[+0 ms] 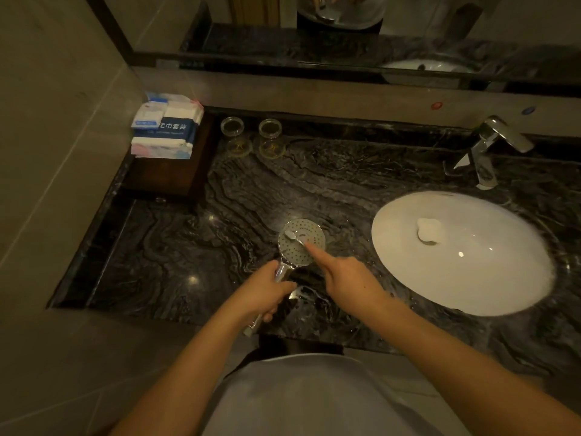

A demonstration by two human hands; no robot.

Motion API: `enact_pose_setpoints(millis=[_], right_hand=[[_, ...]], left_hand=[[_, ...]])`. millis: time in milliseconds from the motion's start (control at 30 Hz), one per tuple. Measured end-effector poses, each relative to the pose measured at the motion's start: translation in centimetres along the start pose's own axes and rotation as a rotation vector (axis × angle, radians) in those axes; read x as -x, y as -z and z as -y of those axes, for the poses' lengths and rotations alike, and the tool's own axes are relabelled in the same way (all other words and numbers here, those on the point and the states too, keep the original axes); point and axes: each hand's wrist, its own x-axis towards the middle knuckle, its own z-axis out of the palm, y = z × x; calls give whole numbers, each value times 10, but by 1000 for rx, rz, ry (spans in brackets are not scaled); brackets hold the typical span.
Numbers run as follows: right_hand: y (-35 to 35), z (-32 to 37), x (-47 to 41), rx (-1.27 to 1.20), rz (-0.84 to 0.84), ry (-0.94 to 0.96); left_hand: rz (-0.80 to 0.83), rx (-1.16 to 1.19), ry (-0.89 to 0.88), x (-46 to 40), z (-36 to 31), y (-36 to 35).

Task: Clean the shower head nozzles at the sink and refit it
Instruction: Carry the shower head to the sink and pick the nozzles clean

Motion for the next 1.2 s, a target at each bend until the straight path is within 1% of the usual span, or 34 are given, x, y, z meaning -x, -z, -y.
enact_pose_setpoints(millis=[67, 133, 167, 233, 267, 333, 367, 467, 533, 600, 700, 767, 833, 900, 1000, 1067, 1100, 1200], right_hand=[[4, -5, -5, -9, -49, -51], [11, -9, -13, -35, -114, -131], [11, -8, -14, -53, -136, -139], [3, 0, -9, -107, -132, -86], [-4, 5, -5, -123, -95, -48], [-15, 10, 1, -102, -30, -1], [-15, 9, 0, -84, -40, -2], [-3, 3, -14, -103, -151, -91], [5, 2, -19, -120, -183, -127], [3, 8, -16, -125, -149, -98], [-8, 15, -8, -88, -51, 3], [-4, 10, -16, -73, -86, -14], [6, 7, -28, -108, -161, -82], [13, 12, -34, -141, -191, -96], [4, 26, -29, -154, -130, -8], [-6, 31, -20, -115, -55, 59], [-8, 30, -18, -92, -48, 72], [2, 21, -27, -85, -129, -27]], left_hand=[[-39, 3, -10, -1, 3, -5], [-121, -34, -40, -5, 6, -11], [-164, -59, -55, -6, 8, -14], [-217, -61, -73, -9, 9, -21], [-227, -38, -77, -10, 10, -23], [-234, 35, -72, -12, 10, -27], [-236, 65, -71, -12, 10, -29], [-243, 106, -71, -10, 7, -33], [-244, 136, -71, -9, 3, -34], [-241, 177, -62, -9, -1, -34], [-239, 221, -52, -10, -3, -30], [-266, 192, -64, -10, -1, -29], [-307, 164, -79, -11, 0, -29], [-336, 166, -93, -12, -1, -28], [-338, 169, -102, -12, -1, -26], [-329, 141, -94, -10, 1, -26], [-322, 124, -89, -9, 2, -27], [-318, 83, -87, -10, 3, -29]])
